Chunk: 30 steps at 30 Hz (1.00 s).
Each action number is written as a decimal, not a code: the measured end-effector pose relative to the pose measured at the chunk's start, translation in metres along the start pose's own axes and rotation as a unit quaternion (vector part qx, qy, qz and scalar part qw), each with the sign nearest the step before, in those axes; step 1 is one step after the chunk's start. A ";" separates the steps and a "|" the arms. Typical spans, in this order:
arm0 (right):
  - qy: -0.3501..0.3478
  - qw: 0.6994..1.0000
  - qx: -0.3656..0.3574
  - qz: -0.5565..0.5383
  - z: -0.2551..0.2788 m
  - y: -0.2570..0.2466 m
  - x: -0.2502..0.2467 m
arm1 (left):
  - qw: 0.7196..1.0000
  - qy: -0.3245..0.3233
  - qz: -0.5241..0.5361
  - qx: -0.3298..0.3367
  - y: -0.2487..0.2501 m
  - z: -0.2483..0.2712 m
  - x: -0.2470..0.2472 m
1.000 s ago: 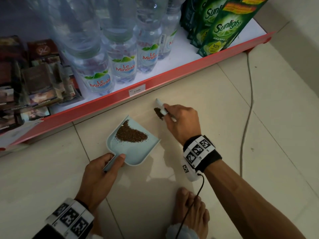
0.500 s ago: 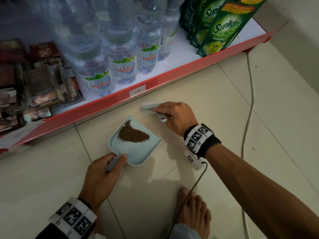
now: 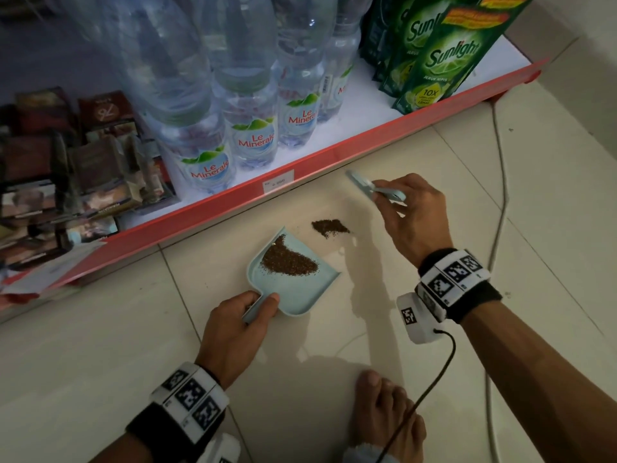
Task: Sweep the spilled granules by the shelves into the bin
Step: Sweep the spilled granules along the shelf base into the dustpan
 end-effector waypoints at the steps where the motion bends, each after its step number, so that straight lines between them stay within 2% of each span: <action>1: -0.018 0.999 0.007 0.031 0.001 0.002 0.002 | 1.000 0.002 -0.012 0.001 0.001 -0.003 0.002; 5: -0.131 0.978 0.024 0.159 0.007 0.002 0.022 | 0.999 0.006 -0.044 -0.007 0.007 -0.012 0.009; 13: -0.233 0.960 -0.052 0.147 0.032 -0.041 0.059 | 0.995 0.011 -0.092 -0.030 0.024 -0.026 0.020; 16: -0.236 0.962 -0.066 0.117 0.042 -0.056 0.059 | 0.993 0.015 -0.110 -0.033 0.030 -0.028 0.022; 19: -0.176 0.980 -0.070 0.058 0.045 -0.068 0.046 | 0.992 0.014 -0.119 -0.036 0.031 -0.030 0.024; 21: -0.131 0.986 -0.079 0.073 0.042 -0.068 0.034 | 0.992 0.014 -0.120 -0.038 0.031 -0.030 0.024; 24: -0.106 0.987 -0.049 0.112 0.033 -0.055 0.025 | 0.991 0.017 -0.125 -0.039 0.029 -0.030 0.025; 27: -0.123 0.980 -0.013 0.154 0.027 -0.040 0.026 | 0.991 0.018 -0.126 -0.039 0.030 -0.029 0.026; 30: -0.199 0.966 -0.024 0.165 0.032 -0.044 0.043 | 0.991 0.017 -0.124 -0.039 0.032 -0.027 0.028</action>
Point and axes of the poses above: each hand's wrist, its own z-axis away from the middle knuckle, its own x-axis out of the palm, y = z × x, the point moved 10 cm from there along -z, towards the middle knuckle, and after that the axes turned 14 degrees about -x, right-handed, at the moved point
